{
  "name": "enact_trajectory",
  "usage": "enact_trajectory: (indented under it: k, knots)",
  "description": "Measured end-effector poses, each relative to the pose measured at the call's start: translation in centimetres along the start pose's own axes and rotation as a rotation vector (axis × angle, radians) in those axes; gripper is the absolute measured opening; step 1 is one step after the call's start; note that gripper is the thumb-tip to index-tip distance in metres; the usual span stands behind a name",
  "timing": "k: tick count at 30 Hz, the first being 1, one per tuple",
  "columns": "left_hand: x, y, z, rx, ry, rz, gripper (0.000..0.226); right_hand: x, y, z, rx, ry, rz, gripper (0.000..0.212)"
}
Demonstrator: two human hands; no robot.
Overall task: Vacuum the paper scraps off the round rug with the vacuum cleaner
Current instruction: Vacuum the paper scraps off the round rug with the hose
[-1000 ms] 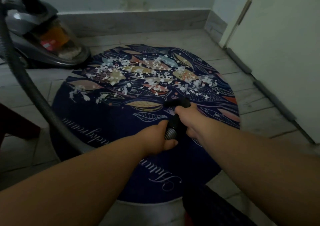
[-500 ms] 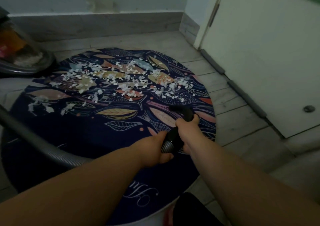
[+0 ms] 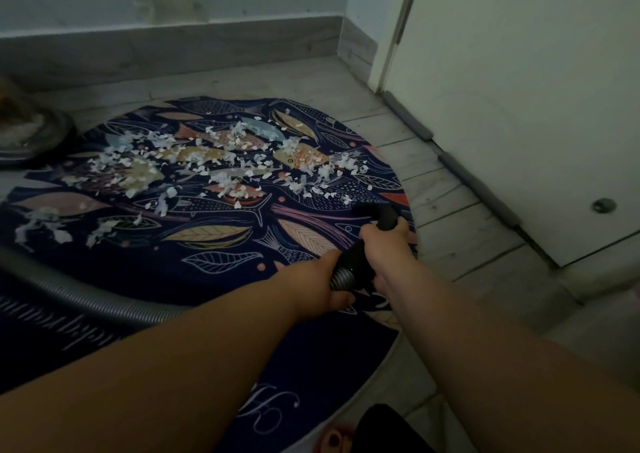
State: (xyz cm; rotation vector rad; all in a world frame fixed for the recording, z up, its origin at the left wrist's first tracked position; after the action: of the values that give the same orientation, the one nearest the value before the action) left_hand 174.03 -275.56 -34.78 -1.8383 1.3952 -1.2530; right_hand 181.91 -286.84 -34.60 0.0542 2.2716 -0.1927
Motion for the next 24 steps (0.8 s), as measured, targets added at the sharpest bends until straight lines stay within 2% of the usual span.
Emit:
enact_trajectory:
  k: [15, 24]
  knots:
    - [-0.4, -0.7, 0.8, -0.005, -0.018, 0.001, 0.076, -1.3, 1.4, 1.0, -0.053, -0.005, -0.051, 0.08]
    - [-0.4, -0.6, 1.2, 0.007, -0.024, -0.061, 0.075, -2.6, 1.6, 1.5, -0.106, -0.004, -0.193, 0.078]
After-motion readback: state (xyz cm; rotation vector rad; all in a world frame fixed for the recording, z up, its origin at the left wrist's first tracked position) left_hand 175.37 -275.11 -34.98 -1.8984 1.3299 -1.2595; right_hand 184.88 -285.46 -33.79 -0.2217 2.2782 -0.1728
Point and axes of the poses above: each hand's wrist, its own z-axis towards the middle knuckle, its own y-axis out of the palm, x = y × z, the point moved 1 cm from there along z, towards the middle knuckle, and after that the axes turned 11 degrees about z, right-handed, at the moved point
